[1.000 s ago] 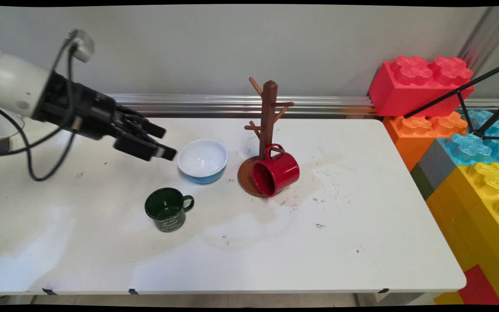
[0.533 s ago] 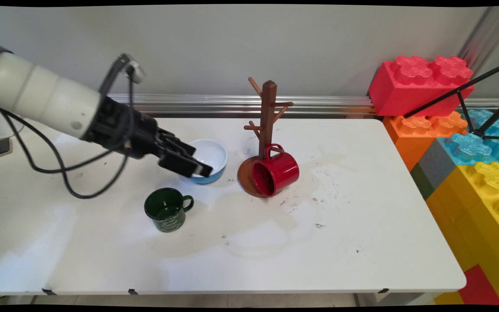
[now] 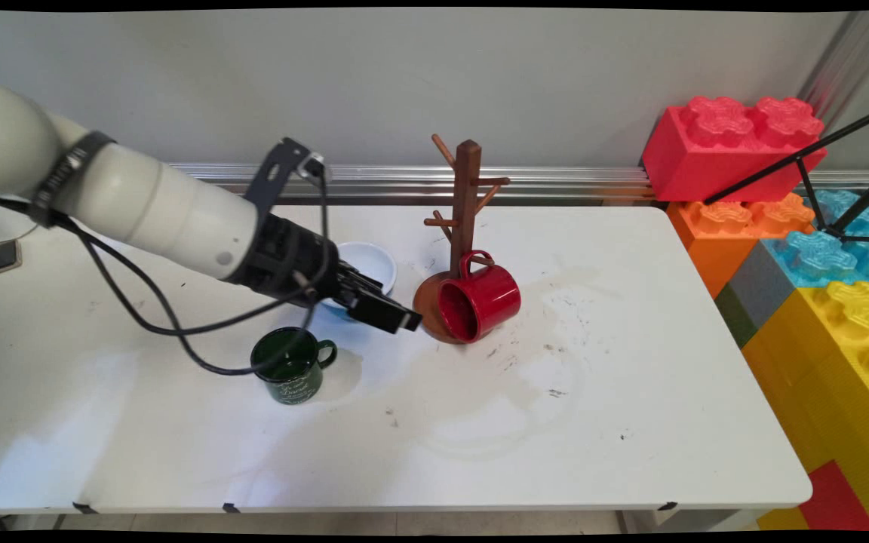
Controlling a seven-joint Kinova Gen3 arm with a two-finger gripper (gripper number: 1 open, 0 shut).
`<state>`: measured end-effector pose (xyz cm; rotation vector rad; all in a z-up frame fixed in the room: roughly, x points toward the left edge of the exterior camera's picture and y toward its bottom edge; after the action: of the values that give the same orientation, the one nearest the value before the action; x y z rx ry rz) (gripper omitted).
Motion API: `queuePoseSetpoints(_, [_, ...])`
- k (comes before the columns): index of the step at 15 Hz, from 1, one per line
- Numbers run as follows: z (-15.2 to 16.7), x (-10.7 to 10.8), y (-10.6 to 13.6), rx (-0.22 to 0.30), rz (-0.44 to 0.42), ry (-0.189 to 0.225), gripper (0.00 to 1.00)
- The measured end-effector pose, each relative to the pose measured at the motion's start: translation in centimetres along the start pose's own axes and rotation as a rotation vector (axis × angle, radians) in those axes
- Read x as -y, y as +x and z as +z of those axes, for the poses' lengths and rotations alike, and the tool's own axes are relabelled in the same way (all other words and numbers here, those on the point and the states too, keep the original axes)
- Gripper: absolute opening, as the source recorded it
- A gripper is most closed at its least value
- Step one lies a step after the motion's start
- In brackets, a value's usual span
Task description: Pick up the red mug from the rack
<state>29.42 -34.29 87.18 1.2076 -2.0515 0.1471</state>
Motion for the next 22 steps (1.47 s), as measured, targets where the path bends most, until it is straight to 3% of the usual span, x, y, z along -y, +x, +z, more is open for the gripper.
queuePoseSetpoints(5, [2.8, -0.9, -0.5, -0.014, -0.041, 0.020, 1.00])
queuePoseSetpoints(22, [10.0, -2.0, -1.4, -0.090, -0.137, 0.024, 1.00])
